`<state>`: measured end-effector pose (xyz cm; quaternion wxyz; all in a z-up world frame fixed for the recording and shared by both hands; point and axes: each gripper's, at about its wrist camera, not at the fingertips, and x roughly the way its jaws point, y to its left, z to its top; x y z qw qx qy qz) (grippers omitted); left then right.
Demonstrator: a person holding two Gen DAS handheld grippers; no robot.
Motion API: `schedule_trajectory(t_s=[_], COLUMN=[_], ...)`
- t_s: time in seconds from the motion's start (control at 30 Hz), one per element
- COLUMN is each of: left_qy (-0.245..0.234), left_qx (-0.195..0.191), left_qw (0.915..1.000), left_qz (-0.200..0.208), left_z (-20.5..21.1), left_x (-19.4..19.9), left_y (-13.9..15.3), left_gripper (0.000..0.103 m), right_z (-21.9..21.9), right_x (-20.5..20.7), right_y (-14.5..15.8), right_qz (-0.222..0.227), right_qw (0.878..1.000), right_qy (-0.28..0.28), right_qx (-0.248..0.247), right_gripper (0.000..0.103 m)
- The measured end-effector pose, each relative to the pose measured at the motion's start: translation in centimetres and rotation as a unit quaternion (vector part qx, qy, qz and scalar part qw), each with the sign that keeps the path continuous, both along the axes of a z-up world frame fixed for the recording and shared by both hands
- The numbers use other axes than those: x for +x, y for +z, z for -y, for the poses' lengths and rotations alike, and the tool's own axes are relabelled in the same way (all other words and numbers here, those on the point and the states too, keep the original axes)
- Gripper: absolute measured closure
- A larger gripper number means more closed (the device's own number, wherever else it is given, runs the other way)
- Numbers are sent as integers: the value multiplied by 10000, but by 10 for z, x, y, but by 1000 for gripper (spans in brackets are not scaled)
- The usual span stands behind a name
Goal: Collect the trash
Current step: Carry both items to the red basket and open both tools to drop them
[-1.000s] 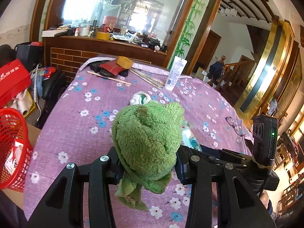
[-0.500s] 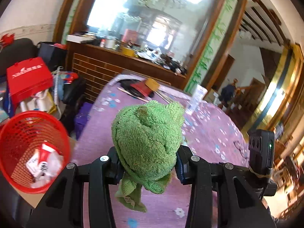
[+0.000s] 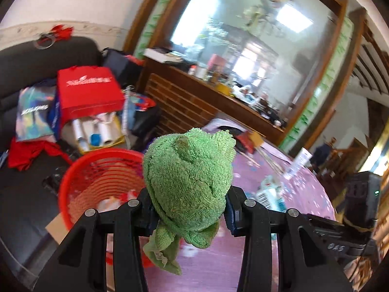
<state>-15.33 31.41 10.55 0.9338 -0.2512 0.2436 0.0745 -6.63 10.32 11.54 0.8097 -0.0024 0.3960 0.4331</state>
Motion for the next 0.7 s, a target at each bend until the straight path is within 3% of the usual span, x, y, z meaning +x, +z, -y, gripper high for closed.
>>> schedule_trajectory(t_s=[0.4,0.5,0.6,0.7], left_qy=[526,633,727,738], left_qx=[-287,-441,-695,-688], left_qw=[9979,9966,9946,9948], left_qz=[-257,-277,-255,-127], left_z=[-50,-60,-68,-66], left_x=[3,3,-1,-7], left_y=[-32,-36,-39,-38], left_gripper=[0,0,0,0], right_z=[-100,-122,-130,-116], right_x=[15,22,26,27], right_y=[-11,-19,-21,-15], right_qz=[-182,-304,-264,-105], right_qw=[9990,9981,9976,9981], right_qy=[403,525,632,603], right_qx=[-67,-54,-138,-56], right_gripper=[63,52,51,50])
